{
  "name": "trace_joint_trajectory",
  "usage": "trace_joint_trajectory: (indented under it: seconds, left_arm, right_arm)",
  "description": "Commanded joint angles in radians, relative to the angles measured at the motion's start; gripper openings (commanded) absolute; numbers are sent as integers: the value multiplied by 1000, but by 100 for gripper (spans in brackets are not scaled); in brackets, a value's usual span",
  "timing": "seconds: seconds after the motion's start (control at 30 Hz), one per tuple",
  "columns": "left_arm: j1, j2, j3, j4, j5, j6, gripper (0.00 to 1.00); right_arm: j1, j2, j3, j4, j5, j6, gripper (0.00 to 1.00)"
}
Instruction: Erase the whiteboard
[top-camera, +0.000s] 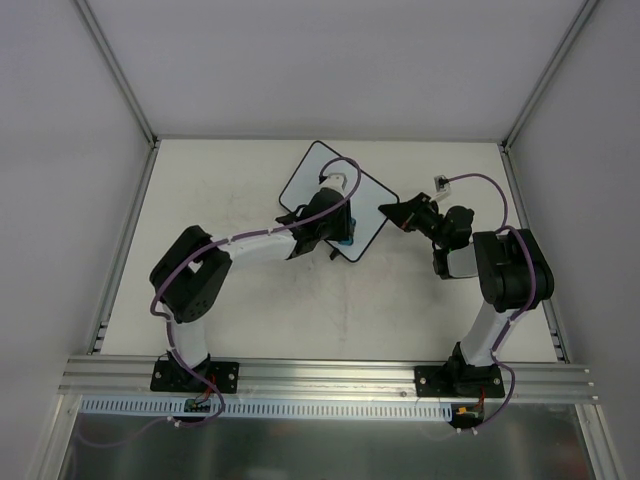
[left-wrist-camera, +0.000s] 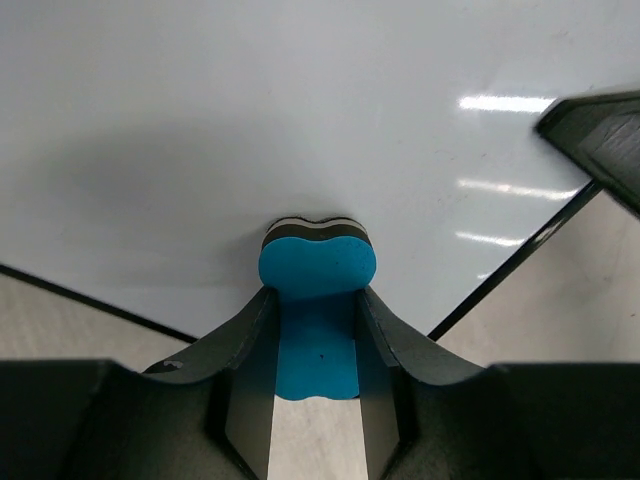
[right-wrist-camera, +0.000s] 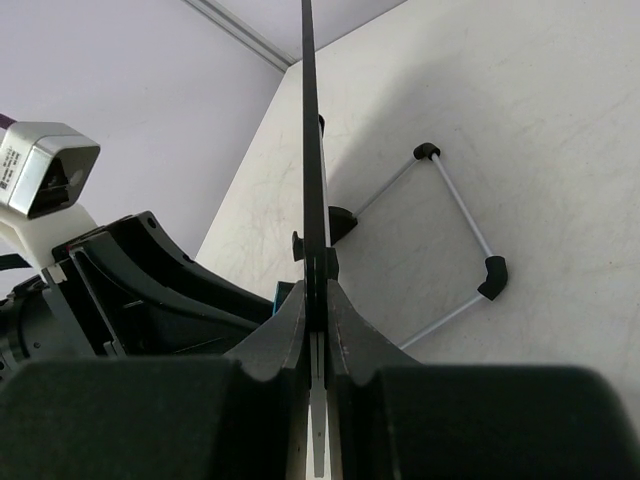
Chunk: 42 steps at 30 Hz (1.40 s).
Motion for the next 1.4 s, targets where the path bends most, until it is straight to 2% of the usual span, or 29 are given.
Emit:
trace_joint_trajectory:
  seconds: [0.0,0.23,0.33,0.47,0.67,0.77,0.97,1.13,1.2,1.23,1.27,1.37]
  left_arm:
    - [1,-113,-35,-79,-13,57,0]
    - [10,-328,-151,-250,-60,45,0]
    - [44,-430,-281,-321,-65,-18,1]
    - [165,-513,-418,-341,41,-65,0]
    - [291,-614,-565,-361,82,-118,0]
    - [344,-657,-592,-379,76,-122,0]
    - [383,-623,-566,-416,61,-108,0]
    - [395,-544,-533,-424,117,-96,0]
    - [398,-514,-520,-424,136,-89,7]
    - [400,-504,-515,-424,139,-87,16]
    - [400,-504,-516,-424,140,-87,21]
    - [401,-513,-526,-424,127,-96,33]
  right_arm:
    - [18,18,25,28,-13,-16,5]
    - [16,20,27,28,-13,-16,5]
    - [16,21,30,28,-16,-14,5]
    - [18,27,33,35,-16,-11,5]
    - [18,31,28,46,-18,-8,5]
    - [18,32,30,51,-18,-4,5]
    - [19,37,36,51,-24,-2,5]
    - [19,38,37,51,-23,-2,6]
    - [19,37,36,51,-23,-2,6]
    - [19,37,36,51,-23,-2,6]
    - [19,37,36,51,-23,-2,6]
    - [19,34,34,51,-23,-2,6]
